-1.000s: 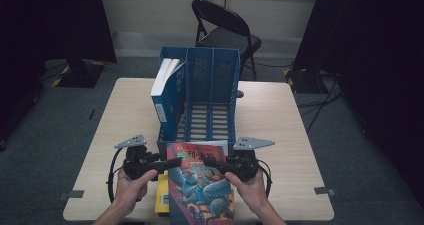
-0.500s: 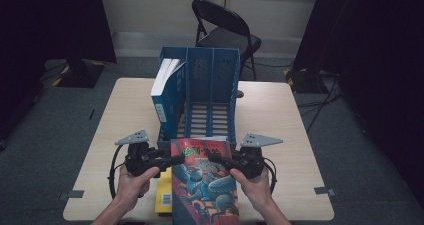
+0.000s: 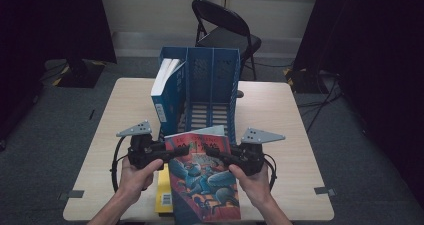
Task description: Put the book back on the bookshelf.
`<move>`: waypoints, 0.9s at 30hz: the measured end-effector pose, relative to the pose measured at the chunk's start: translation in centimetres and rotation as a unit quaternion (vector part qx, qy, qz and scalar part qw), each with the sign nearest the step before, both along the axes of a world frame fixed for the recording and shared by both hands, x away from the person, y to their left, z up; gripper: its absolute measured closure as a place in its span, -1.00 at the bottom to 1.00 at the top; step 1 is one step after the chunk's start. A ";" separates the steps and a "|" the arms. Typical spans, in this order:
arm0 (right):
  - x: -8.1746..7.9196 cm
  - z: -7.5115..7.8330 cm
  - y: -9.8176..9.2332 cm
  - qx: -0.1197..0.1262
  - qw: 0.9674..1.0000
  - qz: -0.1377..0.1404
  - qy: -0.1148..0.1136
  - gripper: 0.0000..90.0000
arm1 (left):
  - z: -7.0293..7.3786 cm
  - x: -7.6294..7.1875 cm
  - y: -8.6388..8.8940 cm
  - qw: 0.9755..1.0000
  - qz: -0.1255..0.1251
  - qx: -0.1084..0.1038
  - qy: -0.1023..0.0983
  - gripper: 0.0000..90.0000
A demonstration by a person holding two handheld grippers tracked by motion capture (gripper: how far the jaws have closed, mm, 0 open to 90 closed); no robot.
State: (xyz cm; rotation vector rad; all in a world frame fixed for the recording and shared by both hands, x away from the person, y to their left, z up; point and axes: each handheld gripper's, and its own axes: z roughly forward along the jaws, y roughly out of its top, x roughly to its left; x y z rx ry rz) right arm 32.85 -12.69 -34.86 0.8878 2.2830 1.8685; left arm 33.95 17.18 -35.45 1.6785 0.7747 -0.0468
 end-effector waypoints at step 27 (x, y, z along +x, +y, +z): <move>0.1 3.4 0.0 0.041 0.997 0.002 -0.059 0.89 | 4.6 -0.9 -0.3 0.993 0.001 -0.018 -0.114 0.63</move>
